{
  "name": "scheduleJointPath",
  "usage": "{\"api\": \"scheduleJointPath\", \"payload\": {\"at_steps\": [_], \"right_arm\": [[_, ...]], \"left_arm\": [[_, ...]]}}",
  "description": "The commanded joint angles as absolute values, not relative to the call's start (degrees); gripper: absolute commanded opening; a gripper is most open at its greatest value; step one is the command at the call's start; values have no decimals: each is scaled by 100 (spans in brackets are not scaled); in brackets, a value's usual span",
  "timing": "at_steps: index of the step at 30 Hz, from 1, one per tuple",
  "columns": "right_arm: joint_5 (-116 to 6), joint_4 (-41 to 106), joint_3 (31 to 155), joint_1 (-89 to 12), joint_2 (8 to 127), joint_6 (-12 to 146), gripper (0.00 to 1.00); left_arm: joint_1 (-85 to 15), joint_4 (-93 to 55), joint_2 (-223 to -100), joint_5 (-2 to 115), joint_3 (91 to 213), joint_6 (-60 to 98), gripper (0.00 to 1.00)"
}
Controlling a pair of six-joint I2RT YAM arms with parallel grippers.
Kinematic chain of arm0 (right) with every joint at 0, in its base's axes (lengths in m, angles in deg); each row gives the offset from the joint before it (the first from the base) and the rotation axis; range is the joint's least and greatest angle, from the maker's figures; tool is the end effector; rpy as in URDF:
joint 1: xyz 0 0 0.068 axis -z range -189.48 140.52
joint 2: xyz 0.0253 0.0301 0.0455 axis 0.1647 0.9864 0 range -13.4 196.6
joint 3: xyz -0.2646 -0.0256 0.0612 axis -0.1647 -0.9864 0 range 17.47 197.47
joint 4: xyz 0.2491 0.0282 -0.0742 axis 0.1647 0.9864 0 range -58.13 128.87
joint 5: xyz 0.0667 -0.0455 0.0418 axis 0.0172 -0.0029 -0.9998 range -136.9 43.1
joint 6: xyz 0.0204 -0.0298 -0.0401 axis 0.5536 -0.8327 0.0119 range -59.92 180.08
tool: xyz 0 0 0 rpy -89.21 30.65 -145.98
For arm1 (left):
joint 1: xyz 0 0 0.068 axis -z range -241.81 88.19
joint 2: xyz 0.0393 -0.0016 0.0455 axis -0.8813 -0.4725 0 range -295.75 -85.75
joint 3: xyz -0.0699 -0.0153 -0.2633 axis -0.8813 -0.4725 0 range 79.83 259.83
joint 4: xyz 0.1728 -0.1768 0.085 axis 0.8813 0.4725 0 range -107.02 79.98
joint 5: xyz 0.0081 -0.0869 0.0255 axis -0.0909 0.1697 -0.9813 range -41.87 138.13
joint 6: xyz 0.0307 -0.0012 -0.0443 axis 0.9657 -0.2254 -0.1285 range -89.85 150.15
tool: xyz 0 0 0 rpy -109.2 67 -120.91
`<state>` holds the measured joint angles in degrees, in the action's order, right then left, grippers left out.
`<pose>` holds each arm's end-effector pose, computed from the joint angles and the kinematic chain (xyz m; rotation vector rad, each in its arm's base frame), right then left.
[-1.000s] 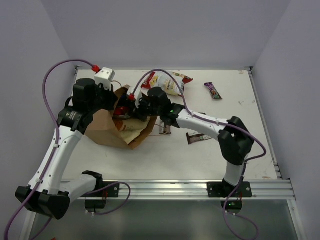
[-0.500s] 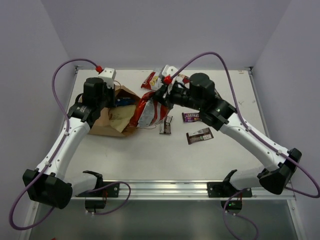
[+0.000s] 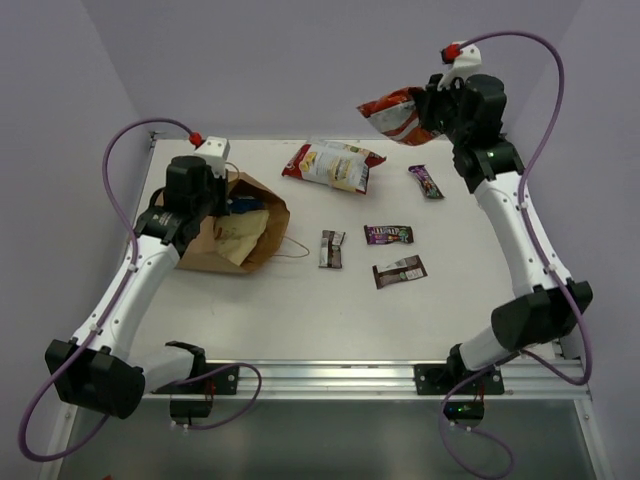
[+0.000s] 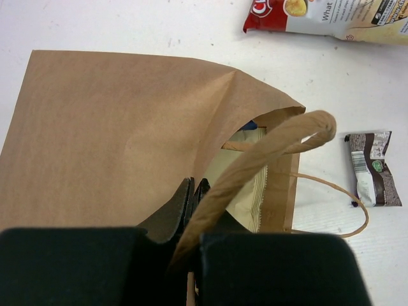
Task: Take the snacks out of the paper bag
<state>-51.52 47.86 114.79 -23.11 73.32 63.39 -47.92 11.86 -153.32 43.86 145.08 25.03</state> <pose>0.3334 0.0837 0.4708 -0.2115 1.6594 0.2908 0.2531 -0.0600 0.3509 0.1172 2.1127 -0.1190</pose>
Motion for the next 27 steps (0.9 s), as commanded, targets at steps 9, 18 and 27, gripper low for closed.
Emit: {"api": "scheduleJointPath", "payload": {"at_steps": [9,18,27], "right_arm": [[-3020,3873,12522,-1090,9812,6965,0],[-2892,4655,12094,-491,10140,8126,48],[-2571,4927,9931,-306,8112,8803,81]], "left_arm": [[-4827,1163,-14956,4786,14522,2523,0],[-4827,1198,-14737,5111,14487,2584,0],[-4827,1321,-14491,5349,14504,2611,0]]}}
